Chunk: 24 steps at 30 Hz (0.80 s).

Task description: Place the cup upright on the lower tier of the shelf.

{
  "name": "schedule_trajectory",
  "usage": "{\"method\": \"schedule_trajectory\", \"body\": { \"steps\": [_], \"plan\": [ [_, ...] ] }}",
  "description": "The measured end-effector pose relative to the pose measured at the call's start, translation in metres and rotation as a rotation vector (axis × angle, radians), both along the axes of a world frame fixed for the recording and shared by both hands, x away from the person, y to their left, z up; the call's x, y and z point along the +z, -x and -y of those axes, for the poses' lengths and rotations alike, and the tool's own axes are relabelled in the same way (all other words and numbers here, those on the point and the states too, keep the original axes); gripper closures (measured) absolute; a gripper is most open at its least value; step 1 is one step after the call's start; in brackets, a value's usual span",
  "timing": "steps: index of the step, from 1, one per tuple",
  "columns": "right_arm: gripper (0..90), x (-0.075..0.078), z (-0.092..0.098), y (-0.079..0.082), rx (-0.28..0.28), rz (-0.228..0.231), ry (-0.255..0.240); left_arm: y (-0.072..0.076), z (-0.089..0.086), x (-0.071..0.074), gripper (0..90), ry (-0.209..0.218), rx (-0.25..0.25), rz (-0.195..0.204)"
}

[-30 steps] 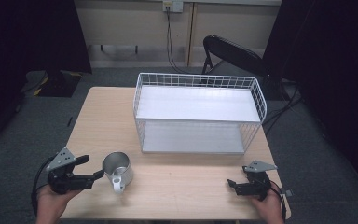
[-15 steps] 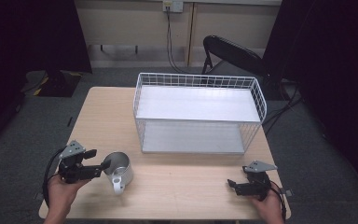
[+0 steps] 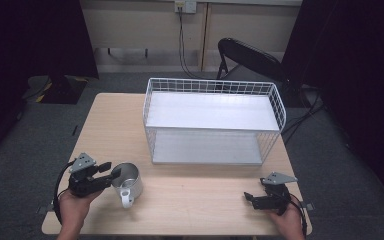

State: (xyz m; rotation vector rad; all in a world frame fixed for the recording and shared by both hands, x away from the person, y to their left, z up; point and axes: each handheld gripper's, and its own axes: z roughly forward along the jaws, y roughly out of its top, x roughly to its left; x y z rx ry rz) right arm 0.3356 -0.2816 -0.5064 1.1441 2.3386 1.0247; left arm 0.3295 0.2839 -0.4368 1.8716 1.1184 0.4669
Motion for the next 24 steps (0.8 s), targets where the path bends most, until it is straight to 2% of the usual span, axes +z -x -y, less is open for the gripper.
{"method": "schedule_trajectory", "body": {
  "steps": [5,8,11,16,19,24],
  "plan": [
    [13.2,0.000,0.000,0.000,0.000,0.000,0.000,-0.001,0.003,-0.003,60.0,-0.009,-0.006,-0.007],
    [13.2,0.000,0.000,0.000,0.000,0.000,0.000,-0.003,0.004,-0.005,63.8,0.020,-0.012,-0.020],
    [13.2,0.000,0.000,0.000,0.000,0.000,0.000,-0.003,0.007,-0.006,69.4,0.016,-0.023,-0.020],
    [13.2,0.000,0.000,0.000,0.000,0.000,0.000,-0.005,0.010,-0.007,77.8,0.008,-0.011,-0.023],
    [13.3,0.000,0.000,0.000,0.000,0.000,0.000,-0.004,0.014,-0.007,77.5,-0.022,-0.014,-0.004],
    [13.2,0.000,0.000,0.000,0.000,0.000,0.000,-0.003,0.015,-0.007,78.6,-0.045,-0.030,0.022]
  ]
}}
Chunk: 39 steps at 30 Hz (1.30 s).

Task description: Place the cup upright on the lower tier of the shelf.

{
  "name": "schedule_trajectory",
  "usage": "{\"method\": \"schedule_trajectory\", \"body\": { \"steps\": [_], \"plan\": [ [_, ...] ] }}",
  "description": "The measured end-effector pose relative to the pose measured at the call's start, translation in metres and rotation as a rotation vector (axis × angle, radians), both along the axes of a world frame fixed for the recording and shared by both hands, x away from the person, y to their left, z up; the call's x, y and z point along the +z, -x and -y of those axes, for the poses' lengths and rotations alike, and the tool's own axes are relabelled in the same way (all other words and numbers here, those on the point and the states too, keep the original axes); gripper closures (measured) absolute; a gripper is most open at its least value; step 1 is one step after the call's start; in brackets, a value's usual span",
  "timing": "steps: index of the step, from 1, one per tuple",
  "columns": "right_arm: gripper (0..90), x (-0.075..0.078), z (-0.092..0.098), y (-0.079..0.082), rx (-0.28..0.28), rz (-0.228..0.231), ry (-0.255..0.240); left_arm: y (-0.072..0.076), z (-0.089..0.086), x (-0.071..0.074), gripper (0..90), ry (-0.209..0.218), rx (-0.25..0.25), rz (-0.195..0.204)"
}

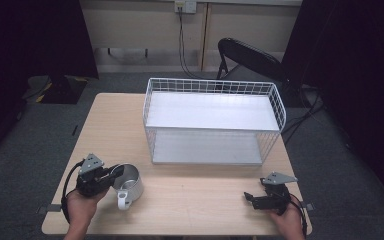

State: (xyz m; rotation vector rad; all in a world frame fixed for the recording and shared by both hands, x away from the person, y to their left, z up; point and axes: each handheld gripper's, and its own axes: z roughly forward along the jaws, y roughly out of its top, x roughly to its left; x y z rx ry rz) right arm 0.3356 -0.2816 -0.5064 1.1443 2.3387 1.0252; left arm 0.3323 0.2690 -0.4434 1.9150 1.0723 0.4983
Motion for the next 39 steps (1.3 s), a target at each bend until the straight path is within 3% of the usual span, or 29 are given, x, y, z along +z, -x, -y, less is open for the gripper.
{"method": "schedule_trajectory", "body": {
  "steps": [5,13,22,39],
  "plan": [
    [13.2,0.000,0.000,0.000,0.000,0.000,0.000,0.001,0.001,0.003,81.7,-0.003,0.008,0.015],
    [13.2,0.000,0.000,0.000,0.000,0.000,0.000,0.002,0.012,0.009,82.0,-0.080,0.008,0.044],
    [13.2,0.000,0.000,0.000,0.000,0.000,0.000,0.001,0.022,0.024,82.0,-0.033,-0.009,0.045],
    [13.2,0.000,0.000,0.000,-0.003,0.000,0.000,-0.015,0.056,0.033,82.0,-0.035,-0.059,0.030]
  ]
}}
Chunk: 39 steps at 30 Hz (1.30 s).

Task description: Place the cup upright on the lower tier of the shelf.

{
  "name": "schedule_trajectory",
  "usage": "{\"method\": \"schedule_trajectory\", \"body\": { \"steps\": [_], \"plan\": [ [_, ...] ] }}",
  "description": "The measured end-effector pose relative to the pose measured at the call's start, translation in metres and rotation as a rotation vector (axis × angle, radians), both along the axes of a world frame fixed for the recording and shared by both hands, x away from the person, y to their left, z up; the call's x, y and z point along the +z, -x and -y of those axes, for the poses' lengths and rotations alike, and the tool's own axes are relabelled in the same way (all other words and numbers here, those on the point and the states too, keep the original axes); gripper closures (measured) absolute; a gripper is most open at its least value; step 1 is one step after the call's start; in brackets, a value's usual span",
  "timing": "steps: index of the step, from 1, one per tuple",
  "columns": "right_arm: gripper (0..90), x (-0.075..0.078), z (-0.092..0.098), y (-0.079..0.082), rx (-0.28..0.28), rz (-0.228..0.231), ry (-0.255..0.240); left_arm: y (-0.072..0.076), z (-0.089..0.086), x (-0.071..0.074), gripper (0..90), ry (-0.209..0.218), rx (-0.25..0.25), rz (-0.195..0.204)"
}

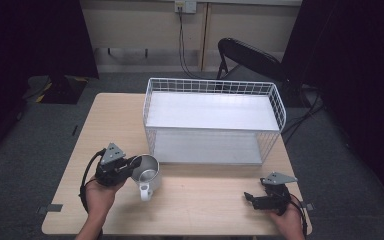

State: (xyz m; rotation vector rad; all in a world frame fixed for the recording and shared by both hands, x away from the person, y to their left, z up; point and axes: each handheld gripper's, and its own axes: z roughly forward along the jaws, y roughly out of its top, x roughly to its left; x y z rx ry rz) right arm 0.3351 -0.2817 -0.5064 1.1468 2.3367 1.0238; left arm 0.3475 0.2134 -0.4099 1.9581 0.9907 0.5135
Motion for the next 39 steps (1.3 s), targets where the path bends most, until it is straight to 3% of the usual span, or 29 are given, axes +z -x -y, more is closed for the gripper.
{"method": "schedule_trajectory", "body": {
  "steps": [15,39],
  "plan": [
    [13.1,0.000,0.001,0.000,0.006,-0.001,-0.002,-0.012,0.032,0.013,82.0,-0.014,-0.047,0.016],
    [13.1,0.000,0.001,0.001,0.005,-0.001,-0.001,-0.033,0.067,0.015,82.1,0.007,-0.043,0.017]
  ]
}}
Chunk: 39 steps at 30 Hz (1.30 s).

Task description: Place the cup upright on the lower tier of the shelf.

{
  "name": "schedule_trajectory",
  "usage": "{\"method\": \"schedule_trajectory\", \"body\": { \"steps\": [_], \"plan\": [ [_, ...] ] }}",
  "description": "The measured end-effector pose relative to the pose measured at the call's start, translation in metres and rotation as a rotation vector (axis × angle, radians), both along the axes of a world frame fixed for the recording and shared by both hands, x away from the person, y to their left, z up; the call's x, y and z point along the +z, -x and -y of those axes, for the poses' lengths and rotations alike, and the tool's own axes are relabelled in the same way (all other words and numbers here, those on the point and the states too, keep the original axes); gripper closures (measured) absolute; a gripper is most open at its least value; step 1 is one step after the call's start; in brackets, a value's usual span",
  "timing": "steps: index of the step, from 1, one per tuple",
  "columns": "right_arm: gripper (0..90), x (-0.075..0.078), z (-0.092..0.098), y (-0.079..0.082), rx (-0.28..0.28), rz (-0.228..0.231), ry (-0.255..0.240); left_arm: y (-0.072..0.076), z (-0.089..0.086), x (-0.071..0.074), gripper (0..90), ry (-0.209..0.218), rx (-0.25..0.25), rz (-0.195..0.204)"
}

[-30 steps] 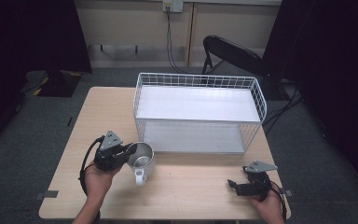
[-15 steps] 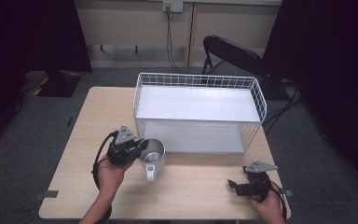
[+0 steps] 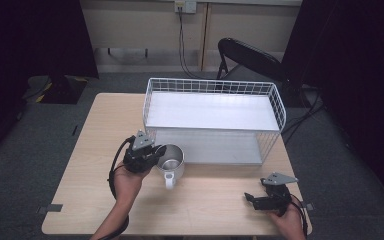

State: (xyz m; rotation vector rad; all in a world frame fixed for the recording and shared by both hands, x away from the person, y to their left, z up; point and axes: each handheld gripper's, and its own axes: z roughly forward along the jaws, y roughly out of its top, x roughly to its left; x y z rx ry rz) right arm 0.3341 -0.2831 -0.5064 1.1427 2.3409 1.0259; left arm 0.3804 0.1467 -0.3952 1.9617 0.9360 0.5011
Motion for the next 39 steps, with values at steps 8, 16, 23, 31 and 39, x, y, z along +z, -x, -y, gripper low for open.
{"method": "schedule_trajectory", "body": {
  "steps": [8,16,23,31,39],
  "plan": [
    [13.1,0.000,0.000,0.000,0.001,0.000,0.000,-0.005,0.009,0.002,82.0,0.013,0.008,0.019],
    [13.1,0.000,0.000,0.000,0.000,0.000,0.000,-0.008,0.016,-0.001,82.0,0.023,0.026,0.028],
    [13.1,0.000,0.000,0.000,0.000,0.000,0.000,-0.010,0.023,-0.005,82.0,0.004,0.043,0.058],
    [13.1,0.000,0.000,0.000,-0.001,0.001,0.001,-0.014,0.035,-0.010,82.0,-0.005,0.054,0.069],
    [13.1,0.000,0.000,0.001,-0.001,0.001,0.001,-0.017,0.046,-0.012,82.0,-0.016,0.048,0.072]
  ]
}}
